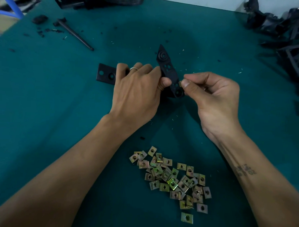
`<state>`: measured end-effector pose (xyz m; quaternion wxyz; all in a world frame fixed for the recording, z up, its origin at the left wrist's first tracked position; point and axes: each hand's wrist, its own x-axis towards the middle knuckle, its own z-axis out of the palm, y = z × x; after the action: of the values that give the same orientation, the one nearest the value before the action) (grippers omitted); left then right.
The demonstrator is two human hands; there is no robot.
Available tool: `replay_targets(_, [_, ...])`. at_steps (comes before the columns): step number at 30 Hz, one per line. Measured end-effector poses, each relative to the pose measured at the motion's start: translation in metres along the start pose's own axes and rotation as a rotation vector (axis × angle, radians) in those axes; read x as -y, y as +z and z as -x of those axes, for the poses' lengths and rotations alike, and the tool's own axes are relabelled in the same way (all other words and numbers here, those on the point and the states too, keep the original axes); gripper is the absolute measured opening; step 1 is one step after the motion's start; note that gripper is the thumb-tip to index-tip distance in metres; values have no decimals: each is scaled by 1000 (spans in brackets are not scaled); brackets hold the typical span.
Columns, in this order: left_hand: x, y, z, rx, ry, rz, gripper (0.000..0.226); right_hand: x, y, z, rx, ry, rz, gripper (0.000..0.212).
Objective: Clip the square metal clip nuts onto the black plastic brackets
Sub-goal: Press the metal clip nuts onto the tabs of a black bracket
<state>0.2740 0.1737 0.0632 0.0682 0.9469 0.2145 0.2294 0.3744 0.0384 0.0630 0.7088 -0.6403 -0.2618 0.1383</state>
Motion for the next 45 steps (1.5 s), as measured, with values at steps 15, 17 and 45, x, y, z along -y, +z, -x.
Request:
replay_targets(15, [-1, -1, 2, -34, 3, -16, 43, 1, 3, 1, 12, 79, -144, 20])
replay_targets(17, [-2, -2, 3, -40, -1, -4, 41, 2, 3, 2, 31, 90, -198, 15])
replay_targets(45, [-4, -4, 3, -137, 1, 87, 38, 15, -6, 4, 150, -622, 1063, 36])
